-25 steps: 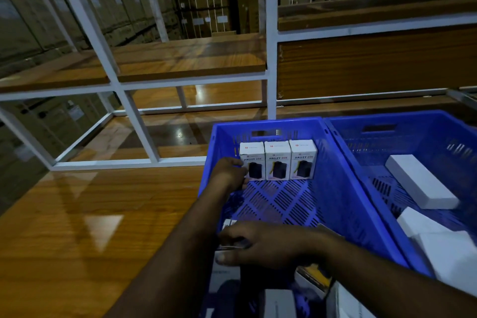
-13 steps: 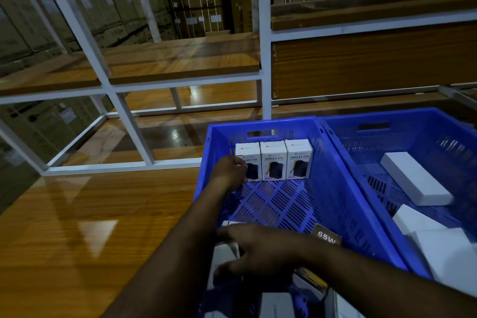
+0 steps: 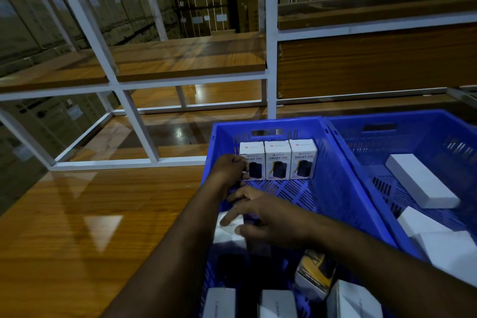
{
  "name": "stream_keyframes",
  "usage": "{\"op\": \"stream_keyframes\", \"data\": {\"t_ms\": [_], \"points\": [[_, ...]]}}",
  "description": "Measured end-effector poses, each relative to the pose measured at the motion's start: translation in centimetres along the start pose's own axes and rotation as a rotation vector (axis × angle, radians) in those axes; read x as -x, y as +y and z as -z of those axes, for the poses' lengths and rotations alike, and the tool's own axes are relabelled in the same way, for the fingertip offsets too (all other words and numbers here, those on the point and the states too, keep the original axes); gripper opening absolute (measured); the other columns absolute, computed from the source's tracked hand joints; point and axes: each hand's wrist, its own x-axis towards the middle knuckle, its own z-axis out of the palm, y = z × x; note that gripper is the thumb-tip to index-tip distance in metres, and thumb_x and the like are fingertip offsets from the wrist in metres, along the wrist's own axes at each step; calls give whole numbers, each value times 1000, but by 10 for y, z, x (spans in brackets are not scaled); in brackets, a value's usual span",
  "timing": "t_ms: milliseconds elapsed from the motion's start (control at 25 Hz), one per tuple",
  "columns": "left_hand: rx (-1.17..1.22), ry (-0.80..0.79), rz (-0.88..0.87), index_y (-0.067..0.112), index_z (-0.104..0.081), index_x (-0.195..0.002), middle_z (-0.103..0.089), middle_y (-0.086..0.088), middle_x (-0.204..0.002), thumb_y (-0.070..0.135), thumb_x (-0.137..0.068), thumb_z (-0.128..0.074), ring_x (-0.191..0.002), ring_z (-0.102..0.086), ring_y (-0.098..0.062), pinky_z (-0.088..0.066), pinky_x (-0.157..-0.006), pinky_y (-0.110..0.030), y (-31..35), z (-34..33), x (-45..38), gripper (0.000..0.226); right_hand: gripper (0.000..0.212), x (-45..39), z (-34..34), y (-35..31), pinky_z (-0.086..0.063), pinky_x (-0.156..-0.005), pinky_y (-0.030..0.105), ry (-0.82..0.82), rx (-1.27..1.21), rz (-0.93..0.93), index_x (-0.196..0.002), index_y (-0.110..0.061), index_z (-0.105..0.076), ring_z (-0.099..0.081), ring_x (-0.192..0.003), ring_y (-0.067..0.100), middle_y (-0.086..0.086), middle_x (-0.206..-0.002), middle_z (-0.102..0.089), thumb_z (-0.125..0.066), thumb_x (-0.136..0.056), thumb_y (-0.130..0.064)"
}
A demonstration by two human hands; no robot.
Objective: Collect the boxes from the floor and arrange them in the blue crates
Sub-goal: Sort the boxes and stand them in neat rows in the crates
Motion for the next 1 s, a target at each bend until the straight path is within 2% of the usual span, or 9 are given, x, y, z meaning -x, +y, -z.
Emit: {"op": "stream_keyframes", "data": {"t_ms": [80, 160, 280, 400, 560, 720, 760, 880, 1000], "points": [[14, -6, 13, 10, -58, -78, -63, -16, -89, 9, -103, -48, -63, -58, -19, -49, -55, -29, 2, 0, 5, 27, 43, 3, -4, -1, -47, -101, 29, -71, -1, -25, -128, -37, -58, -49, -120, 7, -9, -133, -45, -71, -87, -46], [25, -12, 20, 9, -59, -83, -63, -15, -90, 10, -104, -49, -64, -57, -18, -50, -54, -28, 2, 0, 7, 23, 61, 5, -8, -2, -48, -100, 30, -88, 59, -31, -130, -40, -48, -49, -119, 8, -12, -132, -45, -77, -78, -52], [91, -22, 65, 7, -63, -91, -64, -10, -85, 13, -103, -51, -62, -59, -15, -52, -49, -24, 4, 3, 6, 17, 62, 4, -11, 2, -51, -91, 39, -26, 54, -81, -125, -36, -43, -55, -108, 14, -8, -124, -50, -81, -77, -34], [273, -26, 166, 6, -66, -98, -65, -6, -80, 22, -100, -57, -63, -62, -13, -54, -49, -22, 9, 7, 6, 18, 53, 6, 10, 13, -53, -89, 43, 32, -178, -199, -119, -29, -47, -60, -104, 18, -2, -116, -57, -79, -77, -19], [324, -62, 150, 10, -65, -104, -71, -5, -93, 42, -98, -59, -78, -66, -19, -54, -72, -33, 13, 6, 8, 33, 41, 6, 38, 36, -57, -90, 46, 289, -588, -481, -120, -23, -51, -67, -103, 25, 7, -114, -64, -72, -86, -13], [276, -200, 68, 18, -71, -113, -75, -4, -104, 62, -89, -59, -96, -67, -22, -51, -63, -28, 17, -1, 22, 52, 27, 0, 48, 54, -53, -73, 32, 588, -889, -595, -119, -15, -55, -65, -94, 20, 9, -114, -67, -62, -94, -21], [296, -249, 61, 18, -71, -115, -74, -4, -105, 62, -88, -60, -98, -67, -22, -54, -64, -28, 19, -5, 27, 53, 26, -1, 48, 56, -52, -71, 31, 636, -916, -611, -119, -13, -56, -64, -92, 21, 10, -113, -68, -59, -96, -25], [325, -329, 31, 15, -70, -120, -74, -7, -117, 50, -91, -66, -110, -69, -28, -55, -96, -42, 20, -25, 32, 46, 36, -4, 47, 64, -54, -81, 39, 715, -983, -636, -120, -15, -61, -68, -98, 25, 13, -111, -73, -51, -98, -41], [435, -260, 59, 13, -69, -122, -74, -12, -117, 43, -93, -65, -108, -70, -31, -53, -99, -46, 22, -39, 34, 42, 42, -4, 52, 66, -57, -82, 41, 791, -1010, -632, -124, -25, -61, -68, -105, 25, 5, -114, -72, -43, -100, -54]]}}
